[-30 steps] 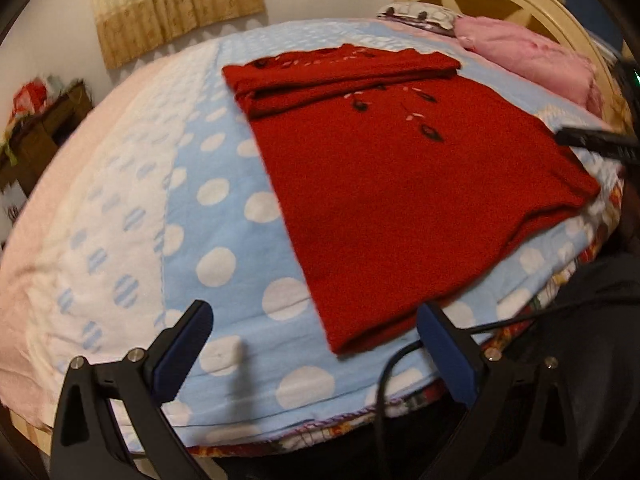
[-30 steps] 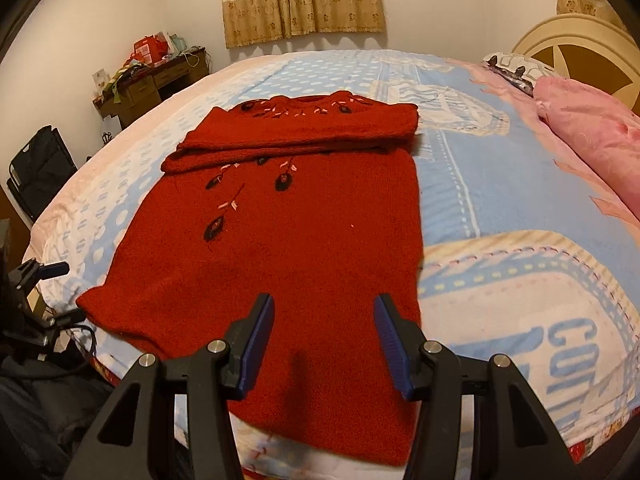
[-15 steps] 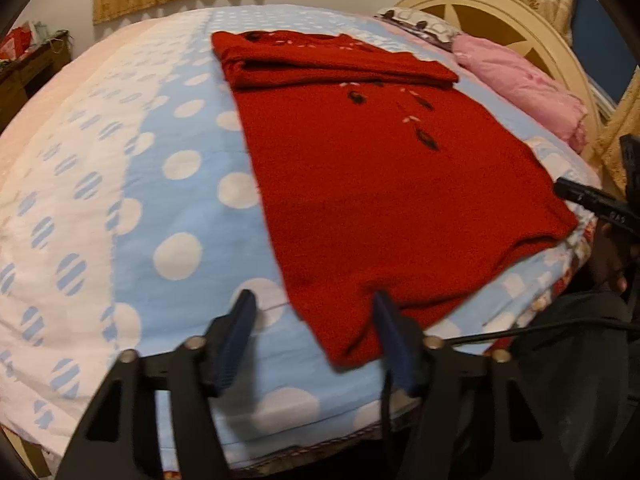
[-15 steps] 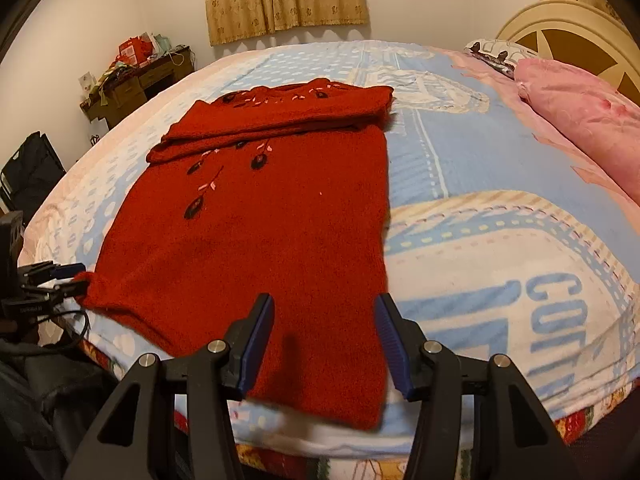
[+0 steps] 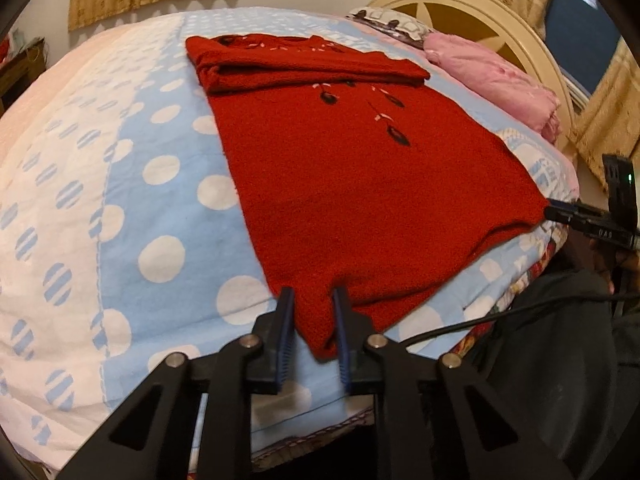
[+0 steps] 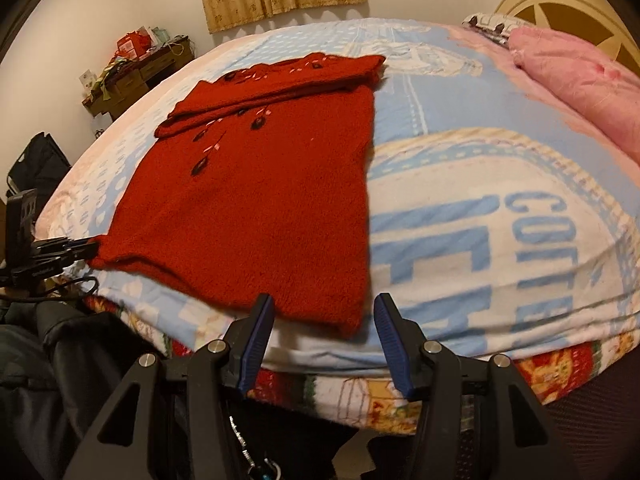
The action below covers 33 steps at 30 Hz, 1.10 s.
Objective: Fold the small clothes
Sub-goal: 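Close the left gripper on the hem while the right gripper grasps the hem too, then lift the hem with both grippers, fold it over onto the collar, and open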
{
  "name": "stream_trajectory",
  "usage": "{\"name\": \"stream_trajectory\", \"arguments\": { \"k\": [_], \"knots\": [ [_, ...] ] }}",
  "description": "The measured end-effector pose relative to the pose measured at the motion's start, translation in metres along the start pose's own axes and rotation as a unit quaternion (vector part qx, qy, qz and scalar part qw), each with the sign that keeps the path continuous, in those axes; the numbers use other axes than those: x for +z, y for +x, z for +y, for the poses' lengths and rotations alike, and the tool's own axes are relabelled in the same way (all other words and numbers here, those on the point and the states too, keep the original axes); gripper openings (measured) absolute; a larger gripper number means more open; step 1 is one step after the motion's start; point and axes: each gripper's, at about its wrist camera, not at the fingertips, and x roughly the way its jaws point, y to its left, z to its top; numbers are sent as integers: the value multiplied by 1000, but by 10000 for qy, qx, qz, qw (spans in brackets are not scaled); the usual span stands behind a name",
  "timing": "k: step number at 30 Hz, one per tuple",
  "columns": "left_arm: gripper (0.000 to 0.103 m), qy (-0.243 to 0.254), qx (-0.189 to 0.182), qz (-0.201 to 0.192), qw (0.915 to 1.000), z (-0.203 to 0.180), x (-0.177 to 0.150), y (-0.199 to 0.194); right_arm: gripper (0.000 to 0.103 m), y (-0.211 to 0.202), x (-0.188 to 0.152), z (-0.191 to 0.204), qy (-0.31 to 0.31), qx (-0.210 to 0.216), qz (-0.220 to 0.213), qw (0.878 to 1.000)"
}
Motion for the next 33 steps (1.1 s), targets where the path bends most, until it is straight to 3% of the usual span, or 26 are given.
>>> {"name": "stream_trajectory", "arguments": {
  "k": [2,4,5,6,8,12,18,25,33],
  "knots": [
    [14,160,7,-68,9998,-3,-1,-1,53,3,0,-1,108,110,-22,9999],
    [12,173,-23,-112,9998,0,-2,-2,39,3,1,-4,204,181,-79,9996],
    [11,163,-32,-142,9998,1,-2,-3,24,4,2,-5,248,202,-97,9994],
    [9,168,-33,-174,9997,2,-1,-4,16,4,2,-8,304,179,-135,9993],
    [7,184,-67,-287,9994,6,0,-6,10,4,4,-12,397,196,-179,9989],
    [6,71,-113,-393,9991,16,3,-7,9,-3,6,-10,395,255,-370,9982],
    [6,-287,-529,-678,9959,27,16,-23,9,-30,21,-10,500,463,-990,9927],
    [6,-324,-768,-1023,9913,28,42,-45,8,-56,54,-6,505,565,-1562,9848],
    [6,-536,-1117,-1398,9824,40,78,-62,8,-66,93,-6,587,812,-1920,9763]
  ]
}}
